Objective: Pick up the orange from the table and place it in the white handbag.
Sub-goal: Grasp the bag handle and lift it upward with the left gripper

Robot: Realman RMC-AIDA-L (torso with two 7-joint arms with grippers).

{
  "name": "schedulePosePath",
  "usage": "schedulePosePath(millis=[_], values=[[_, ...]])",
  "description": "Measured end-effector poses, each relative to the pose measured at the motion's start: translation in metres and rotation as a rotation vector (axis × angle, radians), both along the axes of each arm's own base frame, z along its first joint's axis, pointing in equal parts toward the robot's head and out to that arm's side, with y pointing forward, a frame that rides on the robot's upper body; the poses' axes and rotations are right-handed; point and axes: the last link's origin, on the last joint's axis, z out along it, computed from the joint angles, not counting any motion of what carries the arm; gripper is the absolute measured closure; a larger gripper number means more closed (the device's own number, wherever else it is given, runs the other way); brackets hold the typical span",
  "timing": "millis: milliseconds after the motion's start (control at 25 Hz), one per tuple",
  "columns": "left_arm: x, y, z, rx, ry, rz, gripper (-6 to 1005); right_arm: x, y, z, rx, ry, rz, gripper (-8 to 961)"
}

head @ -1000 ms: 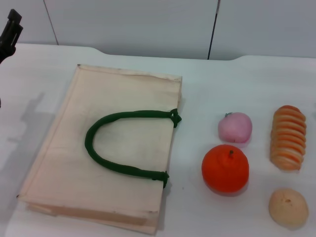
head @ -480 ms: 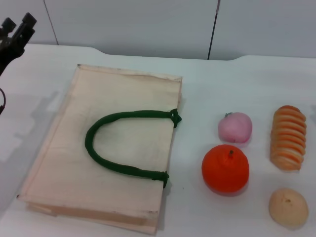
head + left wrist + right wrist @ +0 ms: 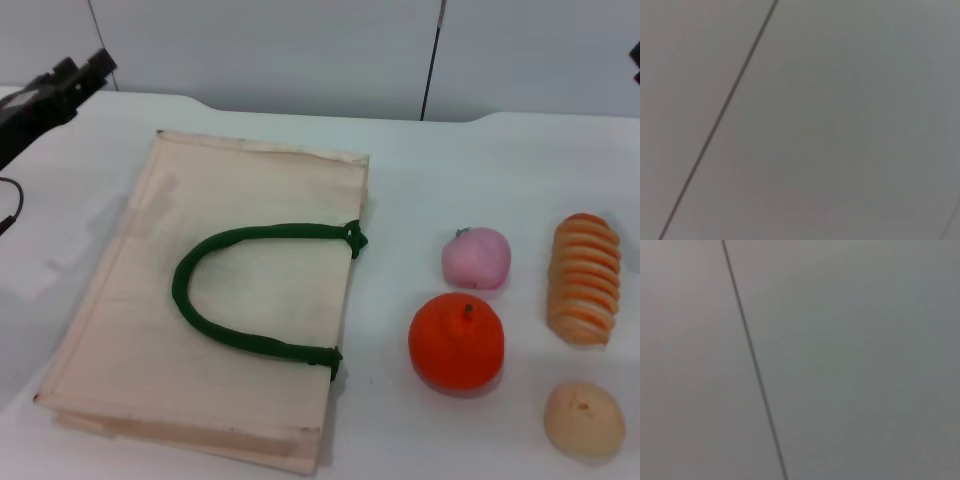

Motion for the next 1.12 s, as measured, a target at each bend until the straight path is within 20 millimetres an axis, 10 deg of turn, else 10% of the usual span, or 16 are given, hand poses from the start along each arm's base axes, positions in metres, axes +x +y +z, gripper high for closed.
schedulePosePath(millis=[1120], values=[[0.014, -0.008, 0.011, -0.559, 0.123, 0.07, 286, -0.034, 0.014, 0.01, -0.386, -0.125, 0.177, 151]])
